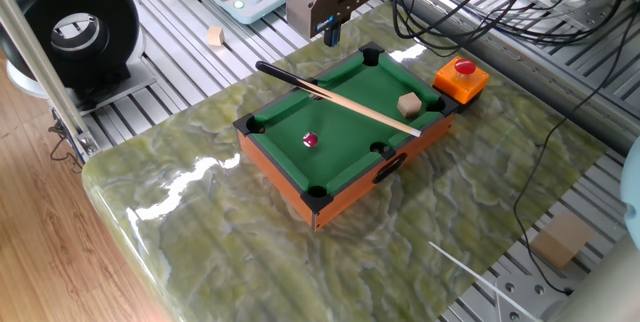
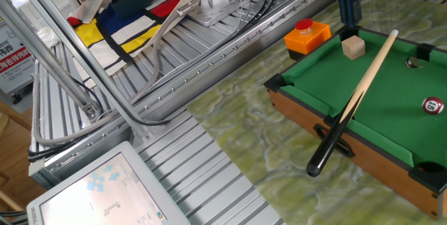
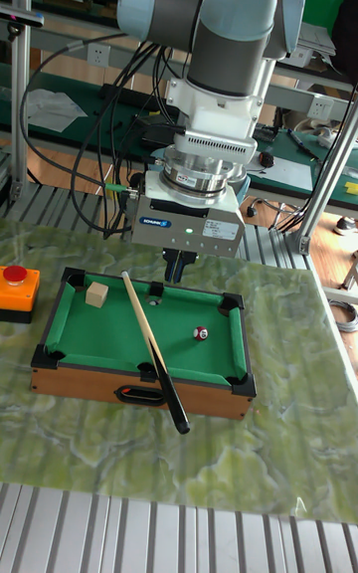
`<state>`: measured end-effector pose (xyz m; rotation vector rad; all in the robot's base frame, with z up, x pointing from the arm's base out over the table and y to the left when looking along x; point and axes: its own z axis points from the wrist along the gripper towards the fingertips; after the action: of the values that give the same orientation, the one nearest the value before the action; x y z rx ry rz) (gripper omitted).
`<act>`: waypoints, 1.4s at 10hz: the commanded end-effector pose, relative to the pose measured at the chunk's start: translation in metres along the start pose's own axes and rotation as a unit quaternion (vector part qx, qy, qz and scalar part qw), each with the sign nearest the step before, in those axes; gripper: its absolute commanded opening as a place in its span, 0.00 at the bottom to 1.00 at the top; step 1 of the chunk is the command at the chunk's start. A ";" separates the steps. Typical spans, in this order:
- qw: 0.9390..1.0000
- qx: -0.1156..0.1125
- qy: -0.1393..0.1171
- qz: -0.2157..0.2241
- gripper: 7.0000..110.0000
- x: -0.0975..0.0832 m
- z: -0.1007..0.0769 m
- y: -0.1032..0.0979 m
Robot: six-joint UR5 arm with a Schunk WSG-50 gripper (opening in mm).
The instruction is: Hit the pool ball
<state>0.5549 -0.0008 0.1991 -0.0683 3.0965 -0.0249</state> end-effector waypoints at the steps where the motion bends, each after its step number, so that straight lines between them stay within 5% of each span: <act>1: 1.000 -0.008 -0.001 0.003 0.00 0.000 -0.001 0.003; 14: 0.999 -0.030 0.006 -0.020 0.00 0.003 -0.002 0.014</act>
<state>0.5512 0.0079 0.1990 -0.1232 3.1084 0.0286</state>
